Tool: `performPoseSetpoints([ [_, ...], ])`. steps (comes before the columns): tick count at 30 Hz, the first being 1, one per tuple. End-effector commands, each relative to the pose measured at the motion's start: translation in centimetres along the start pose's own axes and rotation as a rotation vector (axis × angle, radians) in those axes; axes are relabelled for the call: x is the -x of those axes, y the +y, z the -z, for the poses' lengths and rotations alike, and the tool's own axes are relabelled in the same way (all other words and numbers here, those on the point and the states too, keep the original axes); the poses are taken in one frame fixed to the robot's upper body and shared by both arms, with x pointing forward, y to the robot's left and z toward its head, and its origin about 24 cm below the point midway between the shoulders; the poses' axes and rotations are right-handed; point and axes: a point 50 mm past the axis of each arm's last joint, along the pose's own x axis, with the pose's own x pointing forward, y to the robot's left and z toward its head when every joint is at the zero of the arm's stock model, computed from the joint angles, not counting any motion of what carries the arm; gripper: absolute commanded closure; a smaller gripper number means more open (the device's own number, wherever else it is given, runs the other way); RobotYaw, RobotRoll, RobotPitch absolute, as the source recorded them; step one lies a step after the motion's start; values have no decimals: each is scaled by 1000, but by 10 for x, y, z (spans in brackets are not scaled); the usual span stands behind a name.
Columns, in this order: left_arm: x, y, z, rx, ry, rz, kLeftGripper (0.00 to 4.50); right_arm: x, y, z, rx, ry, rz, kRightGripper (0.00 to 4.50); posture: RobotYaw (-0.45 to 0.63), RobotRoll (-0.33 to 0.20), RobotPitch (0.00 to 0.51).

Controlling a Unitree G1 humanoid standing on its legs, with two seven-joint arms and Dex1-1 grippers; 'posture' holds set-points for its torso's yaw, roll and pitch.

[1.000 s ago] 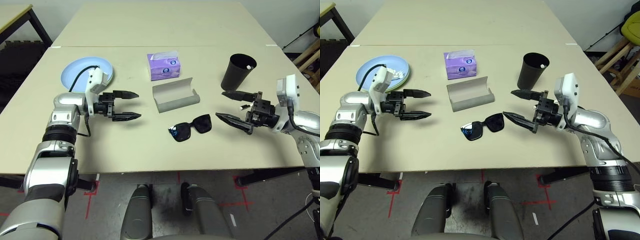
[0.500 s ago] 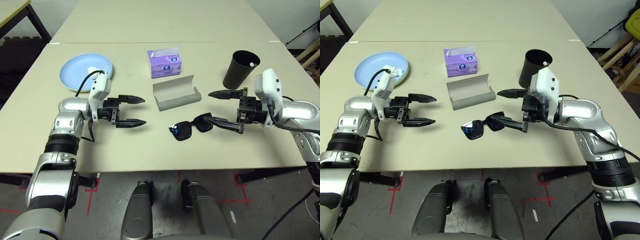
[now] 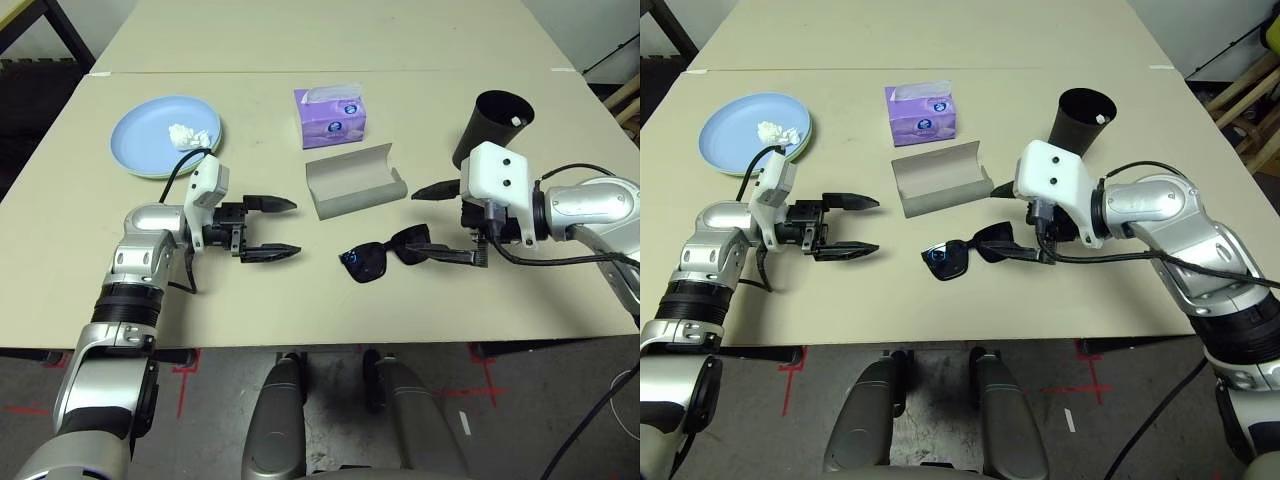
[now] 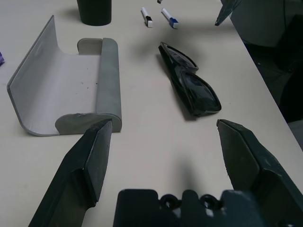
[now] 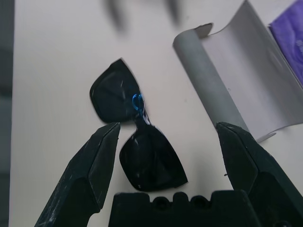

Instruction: Organize and tidy the items on the table.

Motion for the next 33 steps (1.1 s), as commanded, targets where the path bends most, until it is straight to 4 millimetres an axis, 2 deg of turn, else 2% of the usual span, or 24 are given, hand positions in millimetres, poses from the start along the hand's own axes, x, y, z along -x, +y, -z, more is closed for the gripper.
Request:
performPoseSetpoints([
  [1, -2, -5, 3, 7, -1, 11, 29, -4, 4, -1, 76, 68, -78, 0, 197, 0, 269],
  [7, -1, -6, 3, -18, 17, 18, 29, -11, 8, -9, 222, 144, -112, 0, 191, 0, 269],
  [16, -4, -8, -1, -128, 8, 40, 29, -23, 12, -30, 223, 155, -126, 0, 185, 0, 270],
  [33, 2, -14, 4, -148, 37, 55, 29, -53, 6, -32, 317, 314, -131, 0, 204, 0, 267],
])
